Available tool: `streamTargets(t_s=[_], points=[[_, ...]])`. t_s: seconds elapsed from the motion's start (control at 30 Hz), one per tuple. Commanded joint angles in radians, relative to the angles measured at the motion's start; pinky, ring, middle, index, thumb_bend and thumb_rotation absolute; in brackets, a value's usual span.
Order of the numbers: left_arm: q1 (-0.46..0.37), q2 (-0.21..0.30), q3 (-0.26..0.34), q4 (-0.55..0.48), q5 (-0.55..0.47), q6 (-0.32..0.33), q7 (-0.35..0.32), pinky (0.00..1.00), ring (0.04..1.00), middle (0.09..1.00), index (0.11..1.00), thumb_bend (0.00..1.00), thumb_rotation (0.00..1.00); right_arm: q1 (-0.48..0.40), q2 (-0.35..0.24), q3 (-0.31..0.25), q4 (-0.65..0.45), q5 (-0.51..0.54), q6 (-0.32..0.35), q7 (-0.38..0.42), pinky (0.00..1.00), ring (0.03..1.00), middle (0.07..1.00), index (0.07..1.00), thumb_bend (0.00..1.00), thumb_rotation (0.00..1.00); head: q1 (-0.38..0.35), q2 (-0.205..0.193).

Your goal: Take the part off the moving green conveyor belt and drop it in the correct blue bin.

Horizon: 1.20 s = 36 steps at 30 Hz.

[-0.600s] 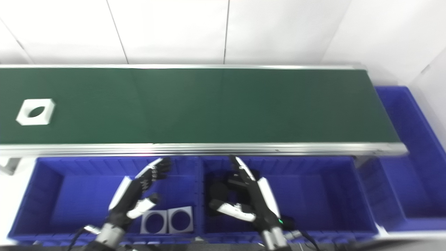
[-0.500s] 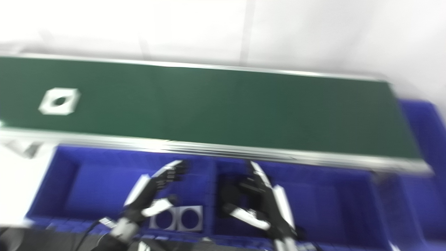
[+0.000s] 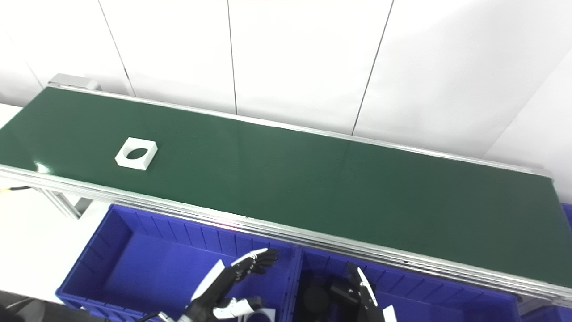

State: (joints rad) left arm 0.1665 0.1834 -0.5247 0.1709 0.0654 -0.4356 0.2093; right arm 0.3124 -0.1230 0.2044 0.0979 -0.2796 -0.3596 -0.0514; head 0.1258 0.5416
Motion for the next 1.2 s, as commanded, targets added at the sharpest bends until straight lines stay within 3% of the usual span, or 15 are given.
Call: streamTargets(t_s=[0.0,0.07,0.17,0.27,0.33,0.47,0.53,0.8,0.93,1.17], points=[[-0.015,-0.035,0.02,-0.096,-0.007,-0.034,0.004,0.77,0.797,0.804,0.803,0.8,0.75,-0.017,0.008,-0.006,0.001,0.007,-0.076,-0.015,0.83,0.901,0.919,0.932,0.82,0.47,-0.002,-0.006],[-0.034,-0.044,0.04,-0.16,0.008,-0.034,0.024,0.75,0.785,0.791,0.794,0.83,0.79,-0.025,0.013,-0.007,0.019,0.006,-0.094,-0.021,0.83,0.896,0.916,0.928,0.82,0.45,-0.004,-0.016],[-0.074,-0.04,0.08,-0.236,0.014,-0.034,0.029,0.75,0.788,0.794,0.809,0.78,0.8,-0.034,0.018,-0.007,0.036,0.004,-0.104,-0.026,0.83,0.894,0.919,0.931,0.82,0.45,-0.009,-0.023],[-0.108,-0.026,0.152,-0.323,-0.032,-0.034,-0.025,0.75,0.798,0.813,0.82,0.77,0.8,-0.041,0.024,-0.006,0.047,-0.004,-0.108,-0.037,0.81,0.883,0.911,0.926,0.83,0.45,-0.035,-0.029],[-0.126,-0.02,0.203,-0.36,-0.066,-0.034,-0.062,0.8,0.828,0.838,0.844,0.75,0.81,-0.044,0.03,-0.006,0.051,-0.006,-0.107,-0.041,0.8,0.878,0.902,0.918,0.84,0.45,-0.056,-0.031],[-0.16,-0.01,0.301,-0.386,-0.098,-0.034,-0.117,0.83,0.841,0.846,0.852,0.72,0.79,-0.056,0.036,-0.003,0.059,-0.004,-0.105,-0.042,0.79,0.872,0.893,0.904,0.87,0.44,-0.106,-0.027],[-0.178,-0.001,0.346,-0.387,-0.088,-0.034,-0.129,0.84,0.851,0.852,0.851,0.72,0.73,-0.058,0.036,-0.001,0.059,-0.001,-0.105,-0.039,0.77,0.863,0.888,0.897,0.88,0.43,-0.129,-0.021],[-0.286,0.048,0.492,-0.323,0.073,-0.024,-0.143,0.8,0.84,0.854,0.863,0.65,0.72,-0.069,0.027,0.02,0.058,0.002,-0.11,-0.08,0.75,0.848,0.872,0.885,0.93,0.48,-0.184,0.006],[-0.345,0.075,0.507,-0.247,0.085,-0.032,-0.156,0.77,0.832,0.861,0.868,0.65,0.66,-0.068,0.029,0.023,0.047,0.005,-0.11,-0.093,0.75,0.848,0.867,0.885,0.95,0.49,-0.199,0.023],[-0.484,0.197,0.484,0.004,0.136,-0.032,-0.221,0.8,0.862,0.893,0.905,0.72,0.59,-0.064,0.008,0.041,0.026,0.052,-0.11,-0.106,0.8,0.867,0.884,0.899,0.95,0.5,-0.174,0.073]])
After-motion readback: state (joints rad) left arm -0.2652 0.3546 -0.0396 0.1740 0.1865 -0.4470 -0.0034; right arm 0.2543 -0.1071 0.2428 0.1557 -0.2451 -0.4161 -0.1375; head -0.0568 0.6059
